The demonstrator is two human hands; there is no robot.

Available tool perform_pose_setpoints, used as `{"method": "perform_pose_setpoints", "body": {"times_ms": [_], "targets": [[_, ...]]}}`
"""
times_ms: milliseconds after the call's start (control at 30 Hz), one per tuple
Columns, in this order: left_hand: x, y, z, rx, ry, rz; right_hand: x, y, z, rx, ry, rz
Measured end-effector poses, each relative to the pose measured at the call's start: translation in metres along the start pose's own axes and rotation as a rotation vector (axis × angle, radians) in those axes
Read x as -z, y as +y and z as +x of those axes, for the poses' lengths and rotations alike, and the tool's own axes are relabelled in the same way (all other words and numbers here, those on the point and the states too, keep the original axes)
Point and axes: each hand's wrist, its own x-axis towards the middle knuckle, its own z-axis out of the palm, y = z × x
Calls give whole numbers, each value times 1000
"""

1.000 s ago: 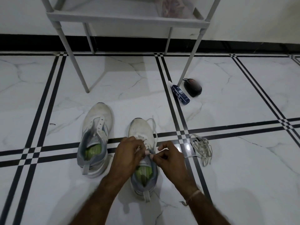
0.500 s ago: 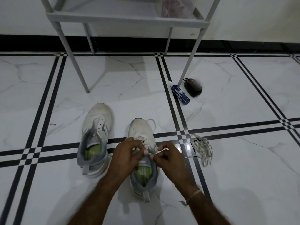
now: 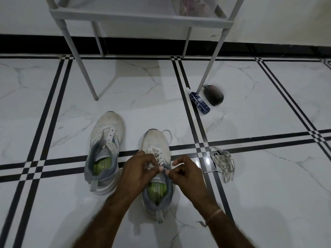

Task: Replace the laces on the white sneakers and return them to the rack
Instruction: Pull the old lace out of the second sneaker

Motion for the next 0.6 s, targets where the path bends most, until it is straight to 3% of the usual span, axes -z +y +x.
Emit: {"method": "perform_pose_setpoints", "body": {"times_ms": [67,167,200,267,367,433,533,600], "targets": [[-2,7,5,11,31,-18,0,1,0,-1,-3,-1],[3,19,17,512,307,-784,-1,1,0,18,5,-13],[5,18,20,597,382,-915,-1,2,0,28,13,-17],[8,14,22,541,370,-689,-2,5,-2,75,23,-62],[4,10,10,298,200,-77,-5,2,-4,245,8,-184],[1,11,-4,161,182,255,-6,1,0,355,-31,-254],[1,5,-22,38,184,472,-4,-1,6,406,-88,-348],[0,-2,-30,49,206,461,-6,-3,7,438,-102,-402]]}}
